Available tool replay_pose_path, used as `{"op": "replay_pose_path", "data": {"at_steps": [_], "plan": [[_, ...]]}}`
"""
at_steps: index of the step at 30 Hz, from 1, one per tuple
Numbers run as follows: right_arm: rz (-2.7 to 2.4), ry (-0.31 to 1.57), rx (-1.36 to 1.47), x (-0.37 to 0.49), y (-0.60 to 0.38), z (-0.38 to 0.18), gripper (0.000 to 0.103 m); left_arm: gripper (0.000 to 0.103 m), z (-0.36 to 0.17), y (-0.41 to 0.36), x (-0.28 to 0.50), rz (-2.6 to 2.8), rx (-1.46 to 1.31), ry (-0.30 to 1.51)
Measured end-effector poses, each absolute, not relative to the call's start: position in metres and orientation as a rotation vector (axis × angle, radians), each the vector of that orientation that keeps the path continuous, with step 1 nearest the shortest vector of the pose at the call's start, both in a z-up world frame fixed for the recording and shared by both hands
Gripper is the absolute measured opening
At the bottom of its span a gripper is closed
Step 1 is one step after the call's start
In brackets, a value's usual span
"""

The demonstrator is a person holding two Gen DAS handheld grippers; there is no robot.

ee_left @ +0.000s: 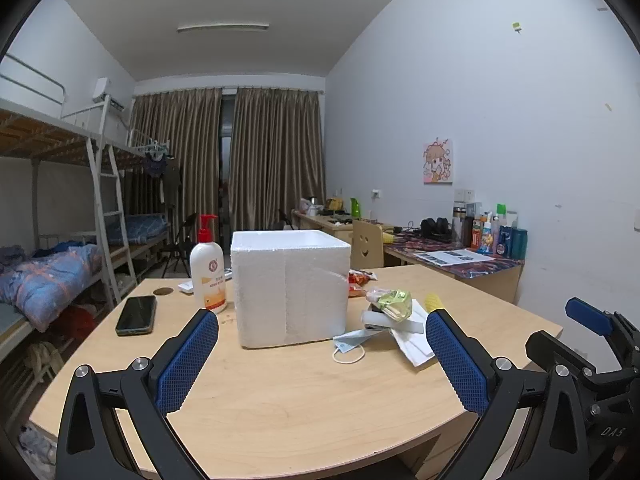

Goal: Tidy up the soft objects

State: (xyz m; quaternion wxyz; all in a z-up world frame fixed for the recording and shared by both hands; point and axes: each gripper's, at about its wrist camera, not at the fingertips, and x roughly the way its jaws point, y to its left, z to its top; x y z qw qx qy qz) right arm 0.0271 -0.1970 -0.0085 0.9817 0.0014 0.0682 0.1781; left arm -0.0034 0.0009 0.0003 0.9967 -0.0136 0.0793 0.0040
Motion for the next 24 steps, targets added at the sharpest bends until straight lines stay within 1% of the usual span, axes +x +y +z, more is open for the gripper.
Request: {"op": "replay_pose_path", "data": {"at_steps": [24], "plan": [[0.352, 0.142, 0.003, 0.0297, -0.198, -0.0109, 0.103, 0.103, 0.0, 0.0005, 0.0, 0.005, -0.024, 0.167]]}}
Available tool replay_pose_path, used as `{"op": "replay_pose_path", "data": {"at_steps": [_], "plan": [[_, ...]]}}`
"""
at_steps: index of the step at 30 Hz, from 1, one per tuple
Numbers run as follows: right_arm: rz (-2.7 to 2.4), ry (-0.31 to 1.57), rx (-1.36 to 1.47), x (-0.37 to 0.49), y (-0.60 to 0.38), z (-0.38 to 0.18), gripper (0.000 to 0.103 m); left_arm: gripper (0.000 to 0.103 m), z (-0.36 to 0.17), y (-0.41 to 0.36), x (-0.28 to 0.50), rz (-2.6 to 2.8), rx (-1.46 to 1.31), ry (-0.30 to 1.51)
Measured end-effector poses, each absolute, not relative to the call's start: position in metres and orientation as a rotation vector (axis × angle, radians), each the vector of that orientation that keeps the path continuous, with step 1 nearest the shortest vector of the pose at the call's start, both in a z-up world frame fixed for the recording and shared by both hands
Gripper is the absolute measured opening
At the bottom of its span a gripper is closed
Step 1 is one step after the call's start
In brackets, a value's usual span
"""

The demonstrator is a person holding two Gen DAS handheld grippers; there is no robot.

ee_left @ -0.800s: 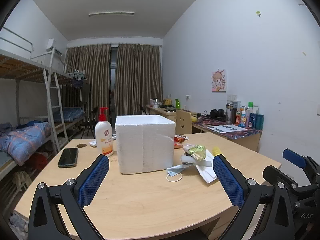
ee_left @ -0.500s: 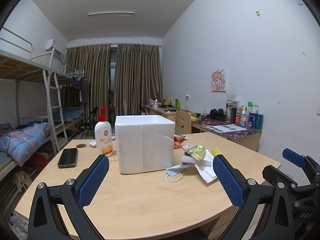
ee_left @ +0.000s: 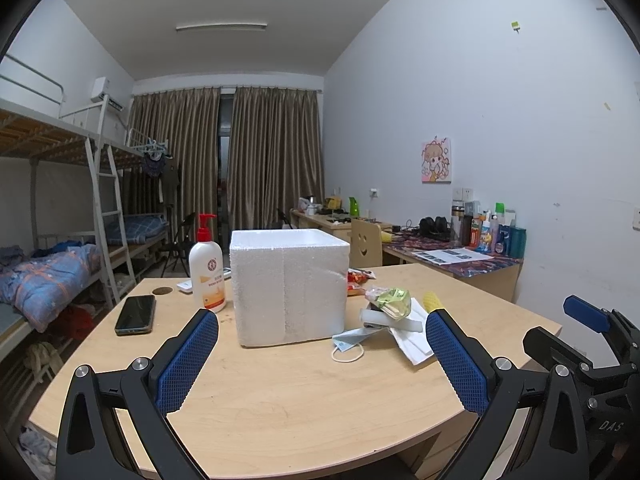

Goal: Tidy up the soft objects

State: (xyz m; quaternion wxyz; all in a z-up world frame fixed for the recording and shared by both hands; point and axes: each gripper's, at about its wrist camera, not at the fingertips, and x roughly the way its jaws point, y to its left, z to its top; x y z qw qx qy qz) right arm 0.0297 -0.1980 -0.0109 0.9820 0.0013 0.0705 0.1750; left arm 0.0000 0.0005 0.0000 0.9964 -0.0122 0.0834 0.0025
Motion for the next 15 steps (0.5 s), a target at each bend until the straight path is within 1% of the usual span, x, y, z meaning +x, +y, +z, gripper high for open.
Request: {"op": "replay_pose_path", "data": {"at_steps": [15], "plan": [[0.354, 0.139, -0.002, 0.0305, -0.1959, -0.011, 0.103, 0.103, -0.0011, 0.0006, -0.0004, -0.003, -0.027, 0.171]]}}
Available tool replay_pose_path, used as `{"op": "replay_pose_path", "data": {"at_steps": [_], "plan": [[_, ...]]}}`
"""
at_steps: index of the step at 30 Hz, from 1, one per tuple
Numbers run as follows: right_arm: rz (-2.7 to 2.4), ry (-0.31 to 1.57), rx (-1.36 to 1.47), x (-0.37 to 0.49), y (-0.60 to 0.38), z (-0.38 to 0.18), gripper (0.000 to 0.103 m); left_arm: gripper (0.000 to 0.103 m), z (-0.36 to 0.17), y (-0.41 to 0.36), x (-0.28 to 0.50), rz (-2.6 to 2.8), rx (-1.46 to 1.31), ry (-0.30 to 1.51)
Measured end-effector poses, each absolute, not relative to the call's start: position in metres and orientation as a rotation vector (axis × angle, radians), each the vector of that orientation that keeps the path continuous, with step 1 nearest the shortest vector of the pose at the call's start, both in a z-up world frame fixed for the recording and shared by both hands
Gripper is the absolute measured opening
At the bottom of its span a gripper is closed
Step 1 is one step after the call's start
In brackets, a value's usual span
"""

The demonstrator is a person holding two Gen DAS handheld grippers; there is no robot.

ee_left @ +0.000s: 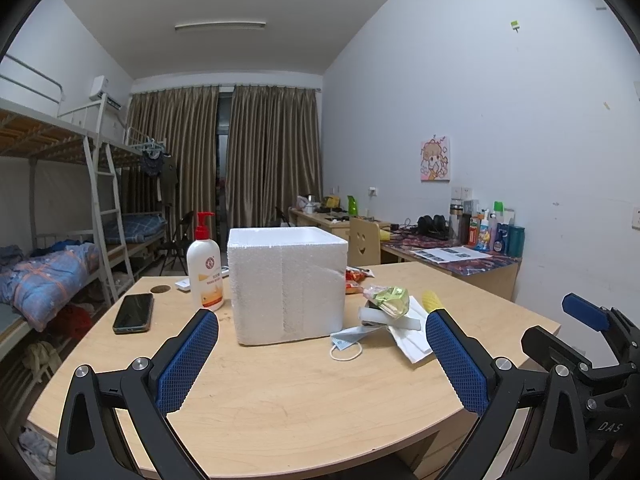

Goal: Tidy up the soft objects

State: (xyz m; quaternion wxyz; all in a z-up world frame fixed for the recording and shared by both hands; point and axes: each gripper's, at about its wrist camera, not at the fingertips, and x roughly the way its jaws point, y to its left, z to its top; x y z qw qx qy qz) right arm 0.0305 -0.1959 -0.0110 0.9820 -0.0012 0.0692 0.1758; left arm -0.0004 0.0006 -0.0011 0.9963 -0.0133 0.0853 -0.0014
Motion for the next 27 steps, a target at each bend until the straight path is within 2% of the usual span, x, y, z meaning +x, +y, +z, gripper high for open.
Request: {"op": "replay_pose_path", "data": {"at_steps": [15, 27], "plan": [[0.35, 0.152, 0.0, 0.036, -0.199, -0.011, 0.103, 0.103, -0.003, 0.002, 0.002, -0.004, -0.032, 0.183], [0.329, 0.215, 0.014, 0.074, -0.206, -0.021, 0.103, 0.103, -0.01, 0.001, 0.042, -0.042, -0.014, 0.245]]}}
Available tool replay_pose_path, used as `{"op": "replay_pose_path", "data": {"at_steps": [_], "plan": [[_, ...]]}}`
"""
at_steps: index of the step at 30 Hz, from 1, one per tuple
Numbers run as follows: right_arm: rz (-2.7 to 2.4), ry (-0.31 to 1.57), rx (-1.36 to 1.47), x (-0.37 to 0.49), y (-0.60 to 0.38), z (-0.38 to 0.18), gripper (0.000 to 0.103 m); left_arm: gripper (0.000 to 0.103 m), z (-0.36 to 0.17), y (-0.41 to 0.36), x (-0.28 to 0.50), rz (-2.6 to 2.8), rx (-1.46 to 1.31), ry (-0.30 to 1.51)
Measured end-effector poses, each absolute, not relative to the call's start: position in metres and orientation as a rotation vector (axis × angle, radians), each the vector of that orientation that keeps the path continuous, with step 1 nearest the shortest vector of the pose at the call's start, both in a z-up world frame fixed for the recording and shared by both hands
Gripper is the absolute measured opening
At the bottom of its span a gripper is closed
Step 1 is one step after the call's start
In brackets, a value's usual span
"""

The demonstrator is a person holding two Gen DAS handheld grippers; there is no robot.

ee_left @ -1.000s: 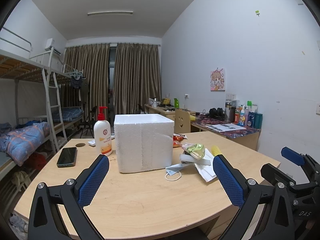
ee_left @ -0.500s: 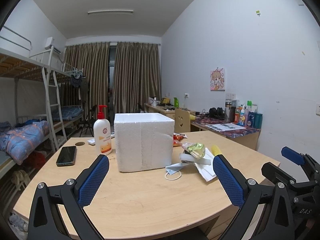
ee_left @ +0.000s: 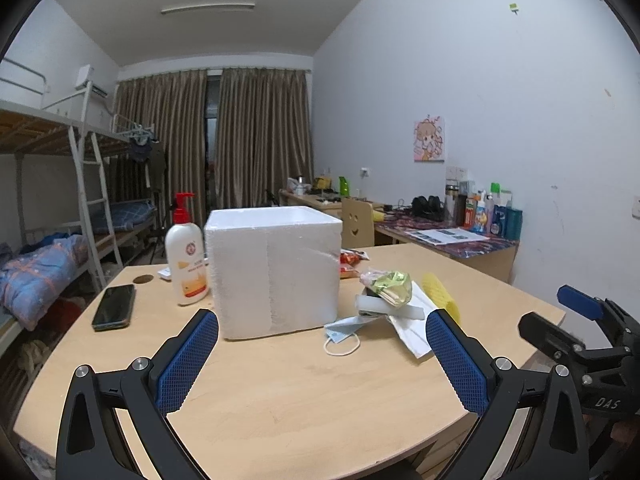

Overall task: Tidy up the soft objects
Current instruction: 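Move the left tool toward the green tissue packet and close on it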

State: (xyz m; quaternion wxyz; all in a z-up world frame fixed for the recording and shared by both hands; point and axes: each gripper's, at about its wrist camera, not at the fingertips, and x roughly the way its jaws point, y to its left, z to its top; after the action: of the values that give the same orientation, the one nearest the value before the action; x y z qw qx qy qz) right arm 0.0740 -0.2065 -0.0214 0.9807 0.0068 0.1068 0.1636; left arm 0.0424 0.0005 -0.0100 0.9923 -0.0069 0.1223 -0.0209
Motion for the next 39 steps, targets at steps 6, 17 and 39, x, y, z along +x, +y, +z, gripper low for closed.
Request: {"op": "replay_pose_path", "data": {"at_steps": [6, 17, 39], "plan": [[0.318, 0.244, 0.011, 0.09, -0.212, -0.028, 0.103, 0.103, -0.01, -0.01, 0.069, -0.083, -0.001, 0.266], [0.288, 0.29, 0.022, 0.124, -0.228, -0.031, 0.103, 0.103, -0.015, -0.03, 0.121, -0.149, 0.018, 0.317], [0.223, 0.385, 0.03, 0.19, -0.258, -0.048, 0.103, 0.103, -0.025, -0.08, 0.222, -0.237, 0.053, 0.427]]}}
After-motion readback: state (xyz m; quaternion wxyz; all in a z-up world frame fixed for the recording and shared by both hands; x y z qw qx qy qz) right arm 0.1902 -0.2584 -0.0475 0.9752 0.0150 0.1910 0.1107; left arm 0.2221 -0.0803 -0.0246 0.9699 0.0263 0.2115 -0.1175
